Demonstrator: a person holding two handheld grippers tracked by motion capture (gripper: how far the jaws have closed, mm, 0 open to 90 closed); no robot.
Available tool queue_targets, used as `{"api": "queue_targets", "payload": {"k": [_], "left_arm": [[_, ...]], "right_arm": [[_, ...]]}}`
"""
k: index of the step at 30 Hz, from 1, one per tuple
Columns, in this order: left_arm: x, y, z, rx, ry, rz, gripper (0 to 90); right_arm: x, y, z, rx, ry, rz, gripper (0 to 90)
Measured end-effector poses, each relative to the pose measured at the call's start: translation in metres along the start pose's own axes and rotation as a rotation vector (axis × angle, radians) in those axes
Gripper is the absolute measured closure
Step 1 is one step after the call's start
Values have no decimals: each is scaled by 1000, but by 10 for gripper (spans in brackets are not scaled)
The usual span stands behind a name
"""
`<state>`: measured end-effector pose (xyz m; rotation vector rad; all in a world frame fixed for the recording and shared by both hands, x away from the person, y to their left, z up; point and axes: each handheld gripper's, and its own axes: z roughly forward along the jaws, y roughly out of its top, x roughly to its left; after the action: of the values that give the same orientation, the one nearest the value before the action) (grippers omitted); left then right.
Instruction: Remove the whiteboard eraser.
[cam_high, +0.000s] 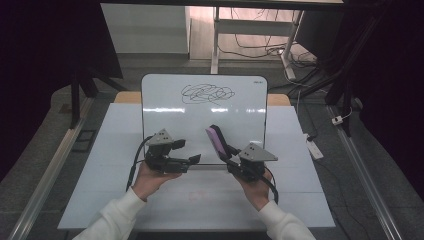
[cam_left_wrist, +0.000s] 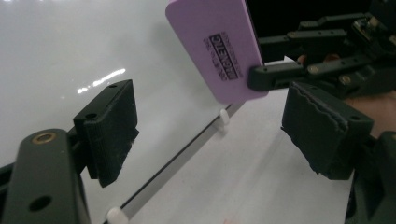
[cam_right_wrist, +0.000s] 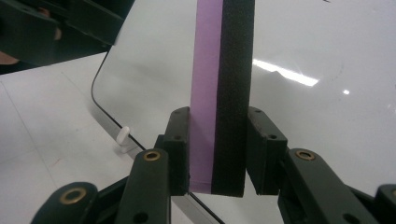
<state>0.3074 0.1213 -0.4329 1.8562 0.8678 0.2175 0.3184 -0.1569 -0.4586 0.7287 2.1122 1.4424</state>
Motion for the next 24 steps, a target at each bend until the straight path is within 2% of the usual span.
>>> {"api": "queue_targets", "payload": {"k": [10, 17, 24], "left_arm": [[3, 6, 22, -10, -19, -40, 198], [6, 8, 31, -22, -43, -77, 199], [6, 9, 35, -42, -59, -90, 217]], "right_arm": [[9, -4, 5, -7, 20, -9, 648], [16, -4, 8, -23, 27, -18, 648], [22, -6, 8, -56, 36, -31, 648]]}}
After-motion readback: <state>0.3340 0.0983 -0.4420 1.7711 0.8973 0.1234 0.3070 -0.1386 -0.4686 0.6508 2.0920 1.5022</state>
